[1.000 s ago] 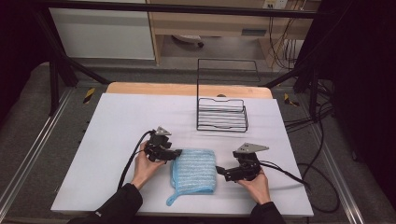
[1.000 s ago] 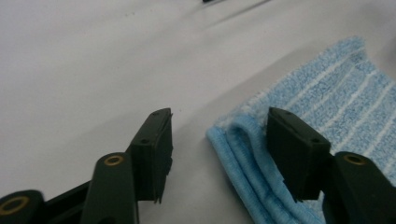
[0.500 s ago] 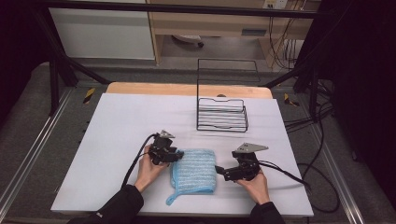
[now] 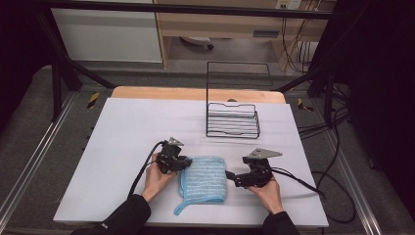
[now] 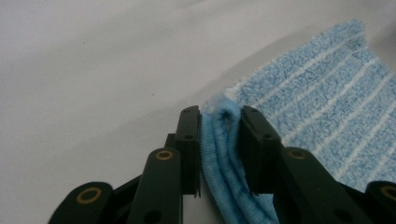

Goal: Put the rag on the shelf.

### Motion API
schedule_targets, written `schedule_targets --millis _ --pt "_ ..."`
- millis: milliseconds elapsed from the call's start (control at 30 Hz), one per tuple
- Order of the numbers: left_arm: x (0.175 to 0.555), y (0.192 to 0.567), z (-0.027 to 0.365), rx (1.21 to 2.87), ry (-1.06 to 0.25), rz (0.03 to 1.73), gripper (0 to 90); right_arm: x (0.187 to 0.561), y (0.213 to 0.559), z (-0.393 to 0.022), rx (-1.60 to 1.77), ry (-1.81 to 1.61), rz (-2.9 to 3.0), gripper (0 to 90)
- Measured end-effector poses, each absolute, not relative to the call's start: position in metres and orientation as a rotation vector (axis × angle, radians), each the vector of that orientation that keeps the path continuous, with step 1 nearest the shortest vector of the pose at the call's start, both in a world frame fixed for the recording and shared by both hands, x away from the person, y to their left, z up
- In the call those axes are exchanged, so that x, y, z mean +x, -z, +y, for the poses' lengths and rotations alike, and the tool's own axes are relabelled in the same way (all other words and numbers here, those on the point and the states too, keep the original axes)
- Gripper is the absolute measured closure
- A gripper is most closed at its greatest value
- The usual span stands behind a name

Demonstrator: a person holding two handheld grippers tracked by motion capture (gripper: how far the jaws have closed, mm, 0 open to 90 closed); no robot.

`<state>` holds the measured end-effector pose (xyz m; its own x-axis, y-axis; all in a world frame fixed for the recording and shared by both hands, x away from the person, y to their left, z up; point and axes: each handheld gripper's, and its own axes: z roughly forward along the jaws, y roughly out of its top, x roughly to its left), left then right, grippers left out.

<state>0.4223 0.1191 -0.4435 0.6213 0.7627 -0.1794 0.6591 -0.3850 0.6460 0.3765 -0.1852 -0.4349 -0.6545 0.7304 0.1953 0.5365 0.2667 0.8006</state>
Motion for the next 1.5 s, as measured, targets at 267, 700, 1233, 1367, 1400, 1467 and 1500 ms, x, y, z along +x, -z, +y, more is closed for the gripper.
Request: schedule_targets --millis 267,700,1233,1367,1400,1467,1500 --pt "0.422 0.444 0.119 2.143 -0.199 1.099 70.0 0.393 0.43 -0.168 1.161 -1.268 2.313 14.5" --pt "0.423 0.445 0.121 2.141 -0.195 1.079 69.6 0.411 0.449 -0.153 1.295 -1.217 2.297 41.8" --pt "0.423 0.446 0.123 2.137 -0.184 1.068 69.6 0.415 0.456 -0.15 1.382 -1.263 2.405 71.6" --pt "0.424 0.446 0.124 2.126 -0.165 1.076 69.7 0.415 0.456 -0.149 1.39 -1.274 2.413 76.1" --pt "0.424 0.446 0.124 2.123 -0.165 1.079 69.8 0.415 0.455 -0.149 1.394 -1.275 2.413 77.3" --pt "0.424 0.446 0.125 2.119 -0.16 1.085 70.4 0.416 0.455 -0.15 1.393 -1.277 2.417 79.0" --pt "0.424 0.446 0.125 2.118 -0.158 1.082 70.7 0.416 0.455 -0.15 1.391 -1.28 2.42 79.5"
